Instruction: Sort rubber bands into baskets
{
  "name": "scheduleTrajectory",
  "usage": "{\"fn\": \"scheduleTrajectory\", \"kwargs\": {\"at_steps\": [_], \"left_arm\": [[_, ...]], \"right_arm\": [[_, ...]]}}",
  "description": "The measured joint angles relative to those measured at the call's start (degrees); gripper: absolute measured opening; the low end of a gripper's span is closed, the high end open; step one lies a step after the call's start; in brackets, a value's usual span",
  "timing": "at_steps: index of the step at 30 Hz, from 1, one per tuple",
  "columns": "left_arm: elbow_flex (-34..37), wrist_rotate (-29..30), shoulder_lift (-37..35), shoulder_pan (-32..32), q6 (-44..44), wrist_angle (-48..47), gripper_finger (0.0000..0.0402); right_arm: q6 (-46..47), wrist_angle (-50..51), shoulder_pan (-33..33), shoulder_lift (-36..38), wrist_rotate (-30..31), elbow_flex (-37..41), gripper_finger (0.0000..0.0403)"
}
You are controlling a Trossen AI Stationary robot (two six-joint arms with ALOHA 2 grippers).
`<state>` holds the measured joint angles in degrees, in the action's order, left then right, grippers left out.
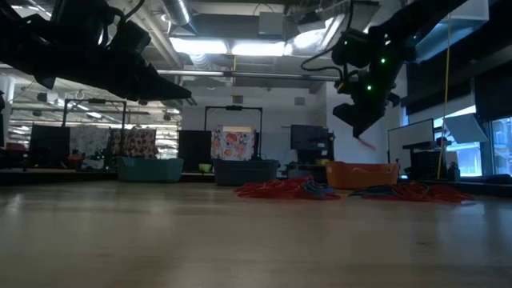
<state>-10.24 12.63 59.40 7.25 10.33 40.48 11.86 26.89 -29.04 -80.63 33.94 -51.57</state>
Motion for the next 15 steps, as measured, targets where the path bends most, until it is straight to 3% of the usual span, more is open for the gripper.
{"fn": "scheduleTrajectory", "kwargs": {"at_steps": [3, 15], "left_arm": [[0.0, 0.0, 0.0, 0.0, -0.1, 0.0, 0.0005], [0.0, 0.0, 0.0, 0.0, -0.1, -0.1, 0.0005]], "right_arm": [[4.8, 0.3, -1.8, -1.8, -1.0, 0.0, 0.0023], [6.8, -0.2, -2.4, -7.4, 2.1, 0.0, 0.0055]]}}
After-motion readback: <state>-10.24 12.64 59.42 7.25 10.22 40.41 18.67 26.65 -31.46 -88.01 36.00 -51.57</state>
